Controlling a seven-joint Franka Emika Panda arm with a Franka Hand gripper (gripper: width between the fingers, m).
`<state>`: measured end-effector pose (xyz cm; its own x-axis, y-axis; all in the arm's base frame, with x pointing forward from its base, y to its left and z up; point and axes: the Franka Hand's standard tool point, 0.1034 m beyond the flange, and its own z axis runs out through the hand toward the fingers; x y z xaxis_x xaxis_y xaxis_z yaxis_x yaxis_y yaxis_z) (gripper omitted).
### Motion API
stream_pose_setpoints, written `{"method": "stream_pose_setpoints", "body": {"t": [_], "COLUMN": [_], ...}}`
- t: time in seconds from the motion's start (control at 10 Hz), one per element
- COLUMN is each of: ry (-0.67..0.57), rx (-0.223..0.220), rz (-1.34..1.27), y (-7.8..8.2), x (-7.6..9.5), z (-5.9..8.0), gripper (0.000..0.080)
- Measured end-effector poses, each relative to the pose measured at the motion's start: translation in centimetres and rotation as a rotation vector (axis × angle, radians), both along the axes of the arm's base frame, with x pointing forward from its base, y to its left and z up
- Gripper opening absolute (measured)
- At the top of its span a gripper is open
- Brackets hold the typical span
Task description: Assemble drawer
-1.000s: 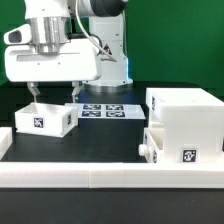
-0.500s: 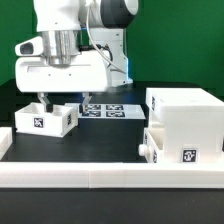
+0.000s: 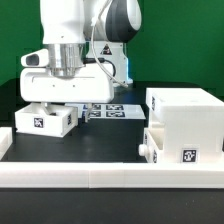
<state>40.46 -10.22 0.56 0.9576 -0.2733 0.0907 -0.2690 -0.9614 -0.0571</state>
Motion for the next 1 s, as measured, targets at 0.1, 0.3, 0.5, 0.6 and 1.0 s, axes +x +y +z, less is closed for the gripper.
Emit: {"method": "stream_pose_setpoints", "body": {"t": [0.1,0.3,0.5,0.6,1.0], "ry": [0.001,0.001,0.001,0.001,-0.005], "rx": [0.0,0.0,0.0,0.0,0.0], "rz": [0.011,0.021,0.022,0.024,0.026], "y": [0.44,0.48,0.47,0.54,0.58], "x": [0.07,0.11,0.13,0.15,0.53], "z": [-0.05,-0.05,-0.05,-0.05,0.45], "gripper": [0.0649,0.0649,0.0339,0.0339,0.0042]}}
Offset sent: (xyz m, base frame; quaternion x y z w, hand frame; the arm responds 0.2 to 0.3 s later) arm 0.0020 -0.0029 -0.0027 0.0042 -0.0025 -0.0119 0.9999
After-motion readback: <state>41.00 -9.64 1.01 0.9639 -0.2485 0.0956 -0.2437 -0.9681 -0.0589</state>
